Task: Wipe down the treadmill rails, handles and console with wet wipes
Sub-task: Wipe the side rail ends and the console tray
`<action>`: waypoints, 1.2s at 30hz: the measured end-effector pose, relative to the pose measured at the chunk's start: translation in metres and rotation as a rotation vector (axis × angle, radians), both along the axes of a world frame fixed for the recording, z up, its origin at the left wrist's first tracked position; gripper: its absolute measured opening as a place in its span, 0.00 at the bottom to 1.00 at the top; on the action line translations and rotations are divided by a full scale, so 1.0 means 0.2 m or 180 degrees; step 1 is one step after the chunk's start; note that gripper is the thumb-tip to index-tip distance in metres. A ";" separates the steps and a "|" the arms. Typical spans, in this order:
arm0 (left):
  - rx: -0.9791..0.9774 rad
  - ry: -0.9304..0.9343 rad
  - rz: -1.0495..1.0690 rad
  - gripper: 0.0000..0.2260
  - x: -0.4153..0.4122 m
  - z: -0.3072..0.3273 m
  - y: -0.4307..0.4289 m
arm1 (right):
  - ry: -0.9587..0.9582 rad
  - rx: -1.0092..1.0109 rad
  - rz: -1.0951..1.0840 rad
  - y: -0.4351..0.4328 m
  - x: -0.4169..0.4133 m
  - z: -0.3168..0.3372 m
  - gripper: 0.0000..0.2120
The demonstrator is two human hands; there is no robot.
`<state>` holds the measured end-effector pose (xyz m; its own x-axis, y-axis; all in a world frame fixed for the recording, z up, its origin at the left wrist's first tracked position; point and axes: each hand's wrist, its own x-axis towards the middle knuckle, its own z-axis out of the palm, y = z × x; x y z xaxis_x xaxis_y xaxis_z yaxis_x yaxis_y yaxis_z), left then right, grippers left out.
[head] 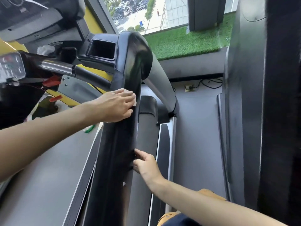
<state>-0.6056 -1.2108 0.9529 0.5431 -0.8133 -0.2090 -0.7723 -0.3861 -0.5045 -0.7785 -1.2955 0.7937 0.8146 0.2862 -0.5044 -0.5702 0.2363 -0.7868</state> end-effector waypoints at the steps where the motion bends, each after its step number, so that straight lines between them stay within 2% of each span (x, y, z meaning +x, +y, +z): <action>1: 0.0013 0.0220 -0.0099 0.22 -0.08 -0.01 0.00 | 0.0071 -0.0026 -0.0024 0.00 0.00 0.00 0.30; 3: 0.0220 0.0997 -0.0330 0.22 -0.30 -0.07 0.03 | 0.0074 -0.0027 -0.0019 0.01 -0.01 0.01 0.28; 5: 0.0359 0.1277 -0.0453 0.20 -0.40 -0.07 0.04 | 0.0018 -0.0036 0.0036 0.01 -0.01 0.02 0.26; 6: 0.0318 0.1192 -0.0482 0.19 -0.36 -0.04 0.04 | 0.0017 -0.0034 0.0048 0.01 -0.01 0.03 0.27; 8: 0.0358 0.0660 -0.0405 0.18 -0.20 -0.02 0.03 | 0.0103 0.0016 -0.0006 0.00 -0.02 0.02 0.32; 10: 0.0343 0.0085 -0.0018 0.20 -0.05 0.03 0.02 | 0.0195 0.0004 -0.0016 -0.01 -0.02 0.02 0.35; 12: 0.0237 -0.0105 0.0363 0.25 -0.02 0.03 0.01 | 0.0257 0.0007 -0.0032 -0.02 -0.03 0.03 0.36; 14: 0.0165 0.0150 0.0229 0.25 -0.15 0.00 0.02 | 0.0258 0.0014 -0.0038 -0.02 -0.03 0.04 0.36; 17: 0.0392 0.1166 -0.0051 0.26 -0.44 0.00 0.05 | 0.0288 -0.0061 -0.0073 -0.02 -0.02 0.06 0.36; 18: 0.0444 0.1230 -0.0131 0.28 -0.46 0.02 0.05 | 0.0272 -0.0061 -0.0068 -0.01 -0.02 0.06 0.36; 20: 0.0347 0.0924 -0.0288 0.30 -0.39 0.04 0.07 | 0.0267 -0.0047 -0.0075 -0.02 -0.04 0.08 0.36; 24: 0.0234 -0.0002 0.0282 0.27 -0.18 0.03 0.05 | 0.0112 -0.0127 0.0024 -0.02 -0.05 0.09 0.37; 26: 0.0246 0.0219 0.0144 0.24 -0.24 -0.02 0.04 | 0.0084 -0.0125 0.0020 -0.03 -0.06 0.11 0.36; 28: 0.0483 0.0991 -0.0131 0.21 -0.42 -0.06 0.03 | -0.0063 -0.0167 0.0028 -0.05 -0.06 0.08 0.32; 30: 0.0658 0.1325 -0.0188 0.21 -0.53 -0.05 0.04 | -0.0149 -0.0267 0.0102 -0.04 -0.06 0.04 0.30; 31: 0.0670 0.1261 -0.0254 0.21 -0.49 -0.04 0.05 | -0.0116 -0.0272 0.0075 -0.04 -0.06 0.04 0.31; 33: 0.0777 0.0748 -0.0284 0.20 -0.31 -0.05 0.04 | -0.0009 -0.0149 -0.0024 -0.02 -0.07 0.06 0.33; 34: 0.0865 0.0436 -0.0113 0.19 -0.21 -0.03 0.01 | 0.0008 -0.0076 -0.0015 -0.02 -0.08 0.06 0.32; 36: 0.0900 0.0297 0.0404 0.22 -0.13 -0.04 -0.07 | -0.0031 -0.0022 0.0015 -0.02 -0.10 0.08 0.33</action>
